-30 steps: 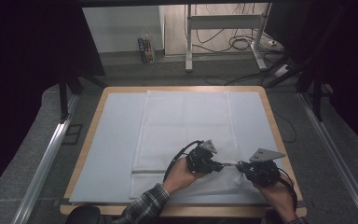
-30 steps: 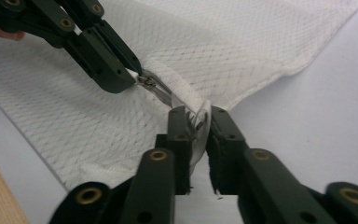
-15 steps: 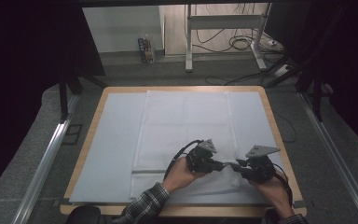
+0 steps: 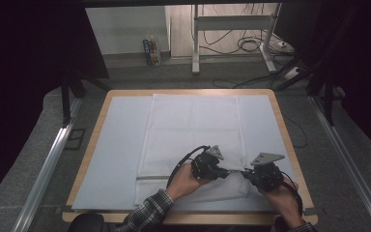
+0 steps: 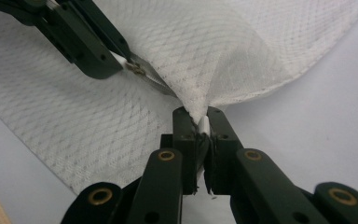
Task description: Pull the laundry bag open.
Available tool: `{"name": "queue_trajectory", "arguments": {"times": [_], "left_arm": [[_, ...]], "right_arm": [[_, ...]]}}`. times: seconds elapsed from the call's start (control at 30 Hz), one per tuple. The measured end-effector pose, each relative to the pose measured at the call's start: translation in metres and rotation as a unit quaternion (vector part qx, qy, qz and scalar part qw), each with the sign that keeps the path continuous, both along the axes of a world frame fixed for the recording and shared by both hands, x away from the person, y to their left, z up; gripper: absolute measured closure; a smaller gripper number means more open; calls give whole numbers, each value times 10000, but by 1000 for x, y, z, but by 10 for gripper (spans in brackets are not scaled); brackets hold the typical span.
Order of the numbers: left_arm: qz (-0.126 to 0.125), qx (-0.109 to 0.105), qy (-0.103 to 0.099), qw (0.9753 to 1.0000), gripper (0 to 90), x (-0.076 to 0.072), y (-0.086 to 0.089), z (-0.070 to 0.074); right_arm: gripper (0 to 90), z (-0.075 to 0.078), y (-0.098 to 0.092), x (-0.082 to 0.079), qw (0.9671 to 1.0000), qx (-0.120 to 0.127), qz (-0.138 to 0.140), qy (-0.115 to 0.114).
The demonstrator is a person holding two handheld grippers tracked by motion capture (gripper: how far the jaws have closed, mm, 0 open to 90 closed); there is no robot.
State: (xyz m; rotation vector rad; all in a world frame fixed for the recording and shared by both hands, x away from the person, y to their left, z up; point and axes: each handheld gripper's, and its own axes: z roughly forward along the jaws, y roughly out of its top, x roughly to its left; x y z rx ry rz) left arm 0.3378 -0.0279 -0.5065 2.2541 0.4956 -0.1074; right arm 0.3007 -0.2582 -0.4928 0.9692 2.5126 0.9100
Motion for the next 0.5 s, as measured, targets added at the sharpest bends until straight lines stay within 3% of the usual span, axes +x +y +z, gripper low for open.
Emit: {"name": "queue_trajectory", "arguments": {"times": [0.5], "left_arm": [[91,99,-10,9999,876,-1,16,-3]], "right_arm": [[839,-1,0,-1,10000,-51,-9,4]]}}
